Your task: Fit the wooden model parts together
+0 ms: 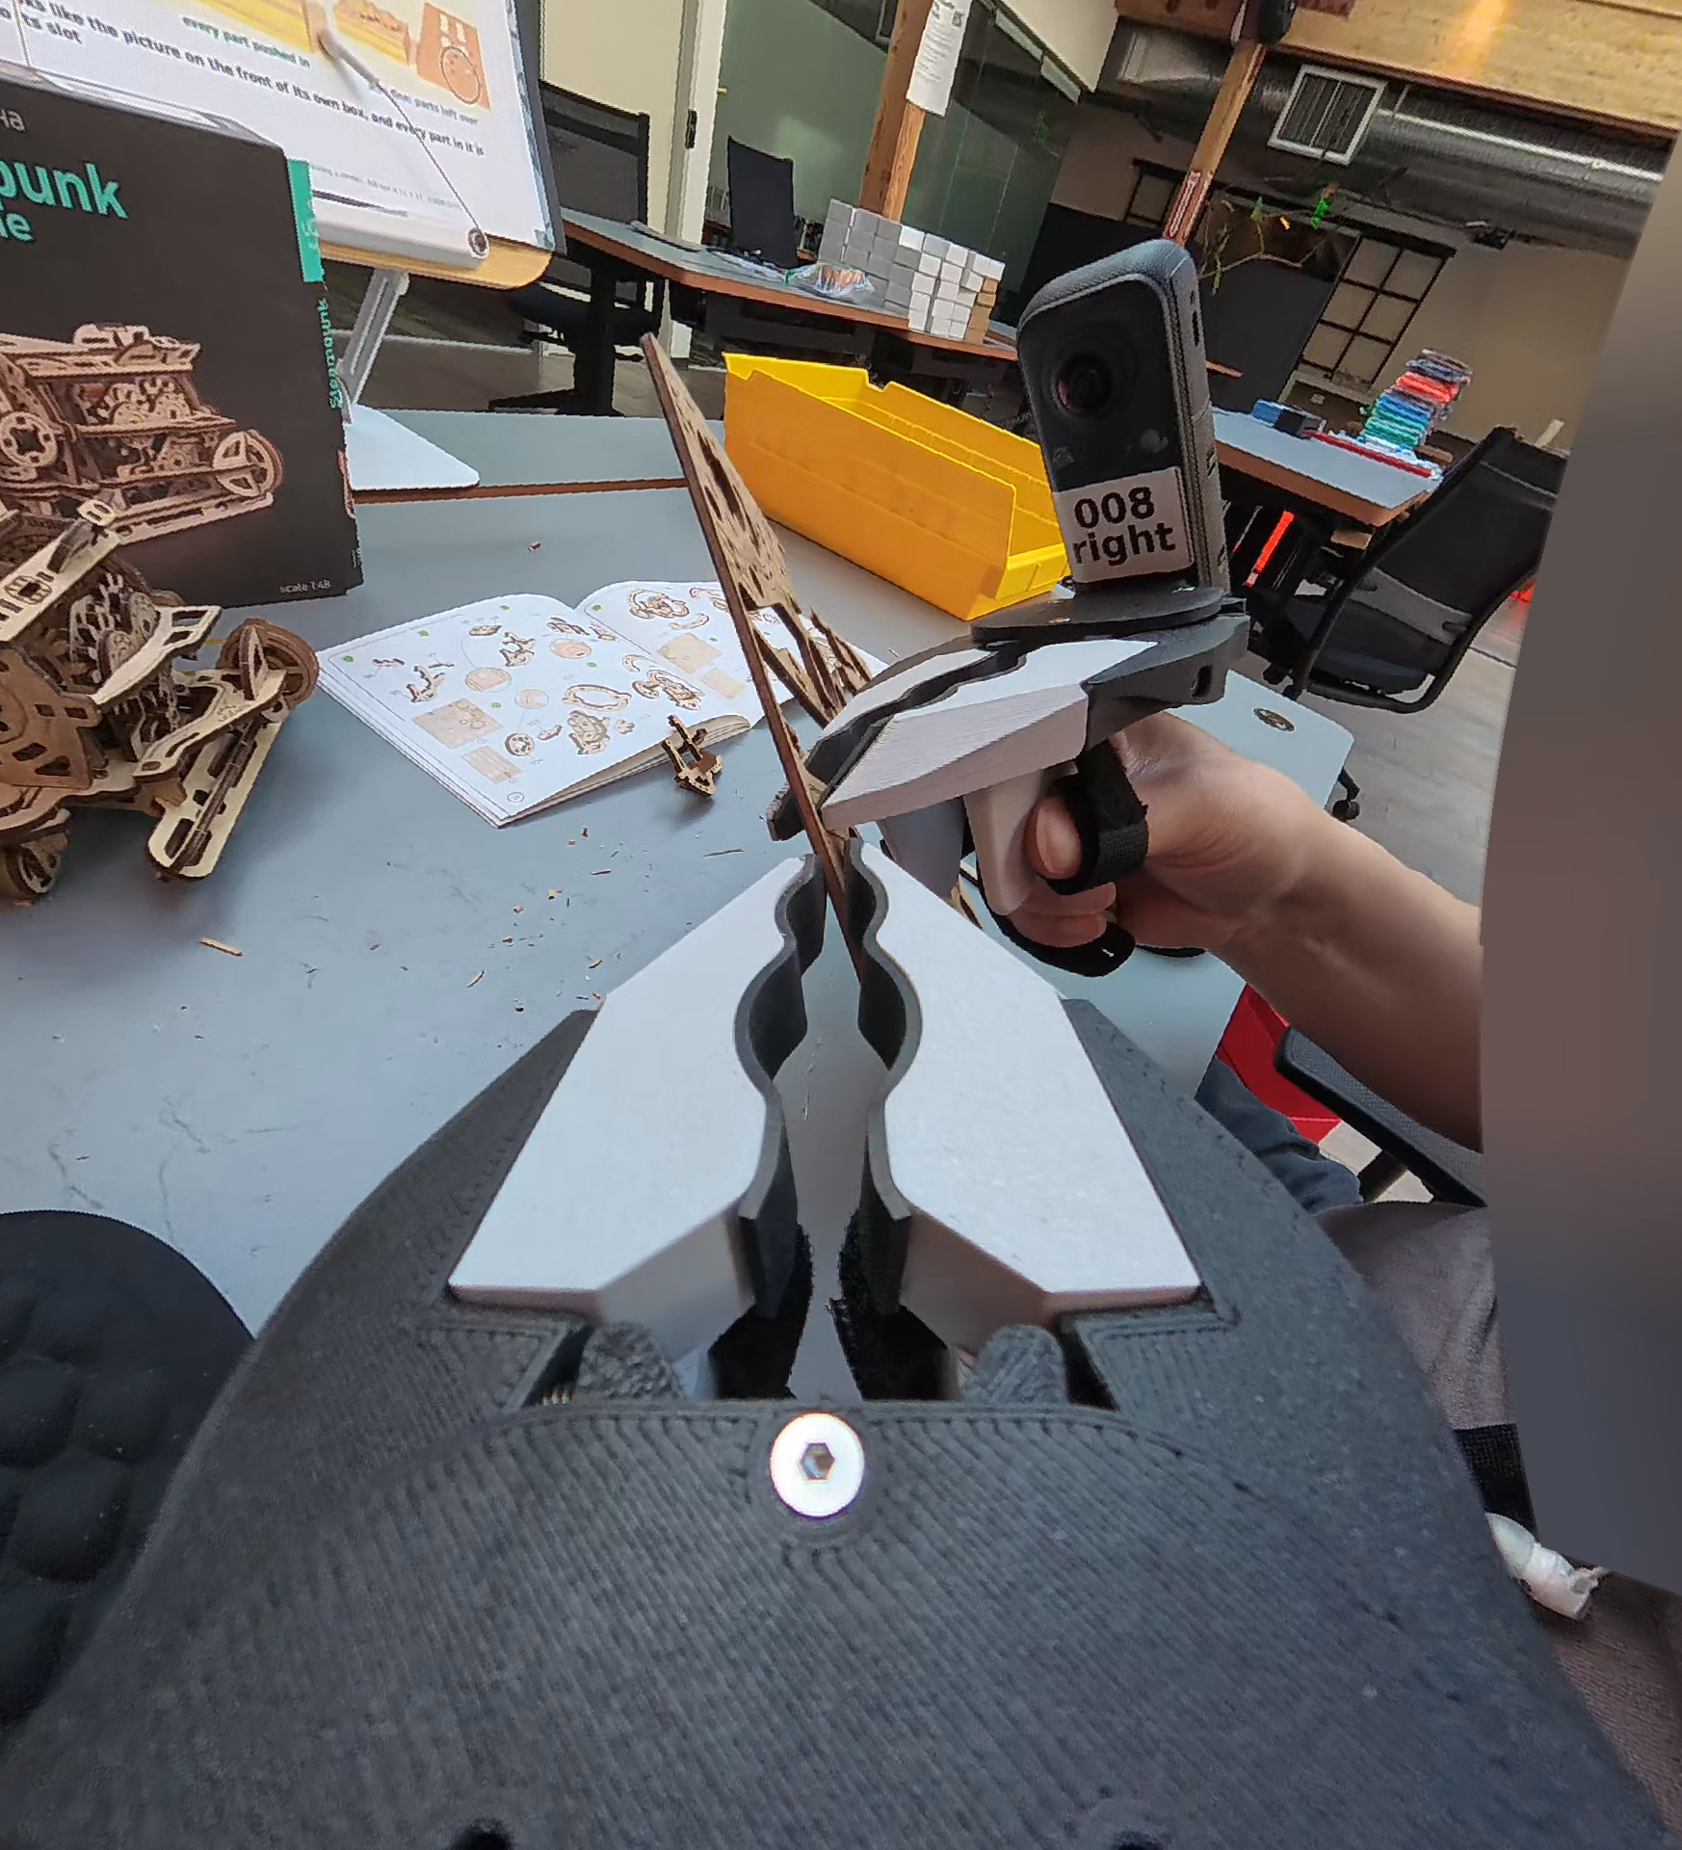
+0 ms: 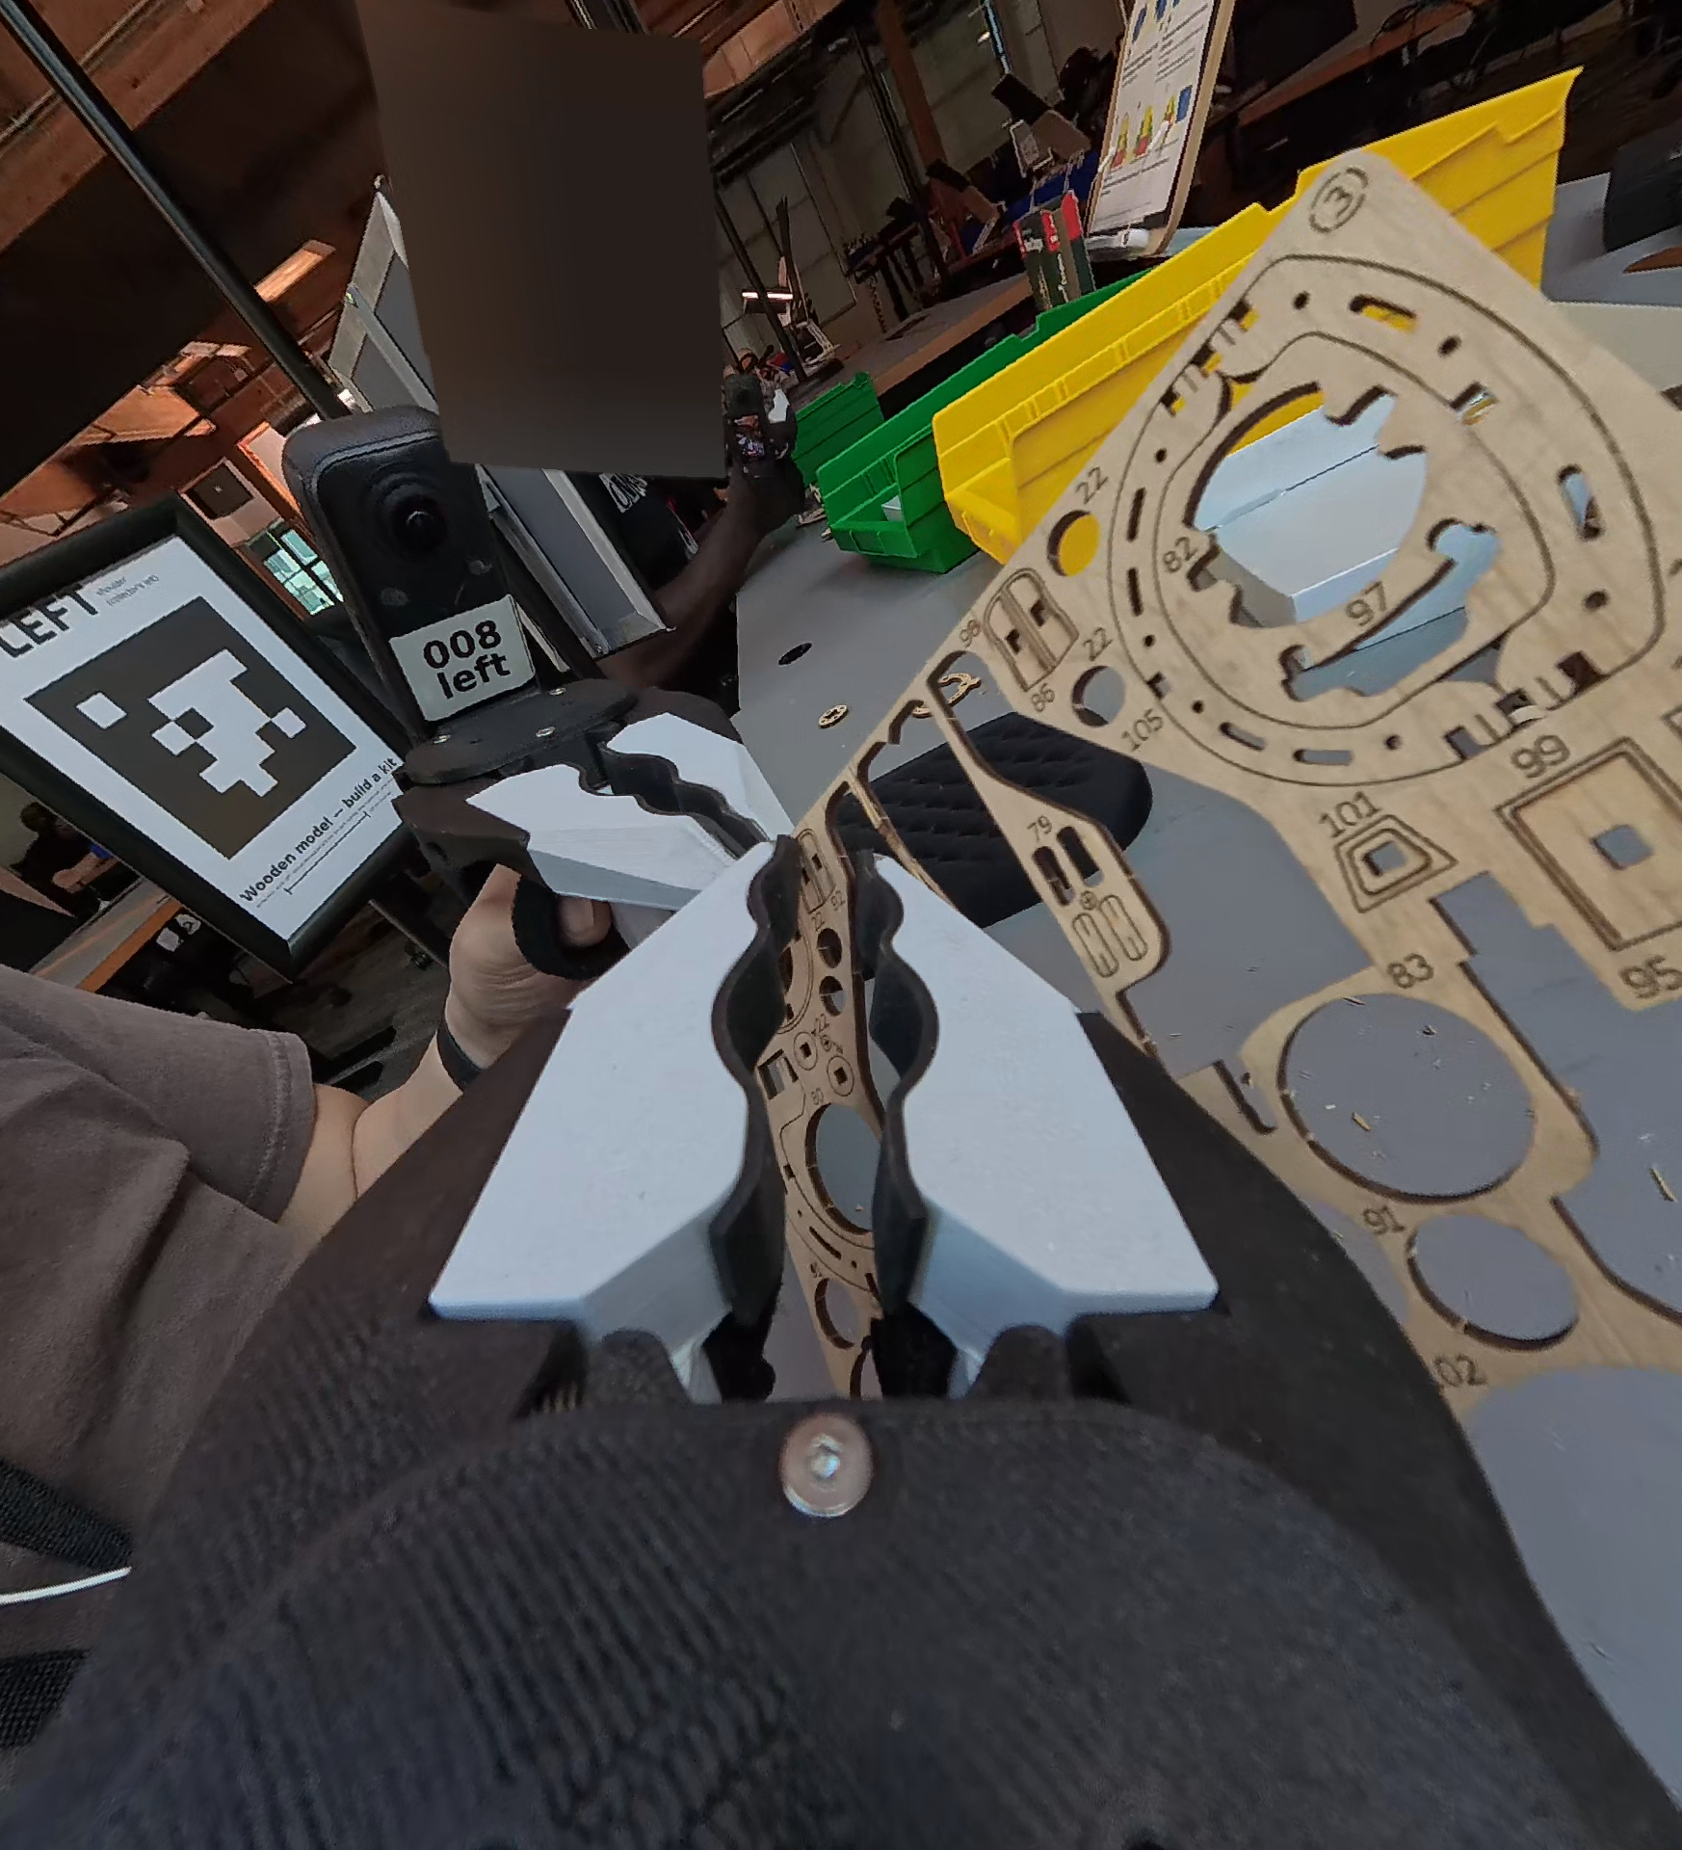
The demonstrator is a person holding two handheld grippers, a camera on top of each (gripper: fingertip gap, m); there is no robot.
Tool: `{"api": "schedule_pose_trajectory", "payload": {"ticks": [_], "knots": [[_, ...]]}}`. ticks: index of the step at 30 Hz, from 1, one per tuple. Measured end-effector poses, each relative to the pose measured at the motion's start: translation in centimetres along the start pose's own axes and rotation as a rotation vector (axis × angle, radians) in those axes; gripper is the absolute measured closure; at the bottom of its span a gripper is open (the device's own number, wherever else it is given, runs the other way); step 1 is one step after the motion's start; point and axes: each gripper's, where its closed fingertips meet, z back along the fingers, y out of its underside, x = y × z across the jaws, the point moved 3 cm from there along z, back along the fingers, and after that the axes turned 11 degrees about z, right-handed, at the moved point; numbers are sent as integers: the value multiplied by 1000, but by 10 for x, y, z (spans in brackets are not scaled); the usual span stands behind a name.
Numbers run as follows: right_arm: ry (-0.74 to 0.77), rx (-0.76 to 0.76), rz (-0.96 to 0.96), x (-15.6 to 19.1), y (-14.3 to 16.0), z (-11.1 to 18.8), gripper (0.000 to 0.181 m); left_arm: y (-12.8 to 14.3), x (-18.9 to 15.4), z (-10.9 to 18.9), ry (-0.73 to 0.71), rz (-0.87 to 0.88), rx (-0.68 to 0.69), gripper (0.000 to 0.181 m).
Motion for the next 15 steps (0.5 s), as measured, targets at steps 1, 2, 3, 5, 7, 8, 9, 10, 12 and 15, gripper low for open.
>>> {"api": "schedule_pose_trajectory", "payload": {"ticks": [1, 2, 3, 5, 7, 8, 9, 10, 12, 15], "knots": [[-1, -3, -1, 0, 0, 0, 172, 0, 0, 0, 0, -1, -4, 180], [3, 0, 4, 0, 0, 0, 172, 1, 1, 0, -5, -5, -2, 180], [7, 0, 9, 0, 0, -1, 172, 0, 1, 0, 1, -6, -4, 180], [-58, -64, -36, 3, -6, 0, 173, -4, -1, 3, 66, 52, -39, 181], [-113, -76, -116, 3, -5, 1, 174, -4, 0, 2, 79, 61, -43, 181], [-108, -77, -117, 2, -5, 1, 174, -4, 0, 2, 67, 49, -45, 181], [-101, -80, -106, 2, -5, 1, 174, -4, -1, 2, 59, 37, -48, 181], [-101, -79, -99, 3, -5, 2, 174, -4, -1, 2, 61, 37, -49, 181], [-96, -75, -97, 3, -5, 2, 174, -4, -1, 1, 64, 43, -48, 181], [-59, -54, -54, 2, -4, 2, 173, -3, -2, 0, 20, 6, -36, 181]]}}
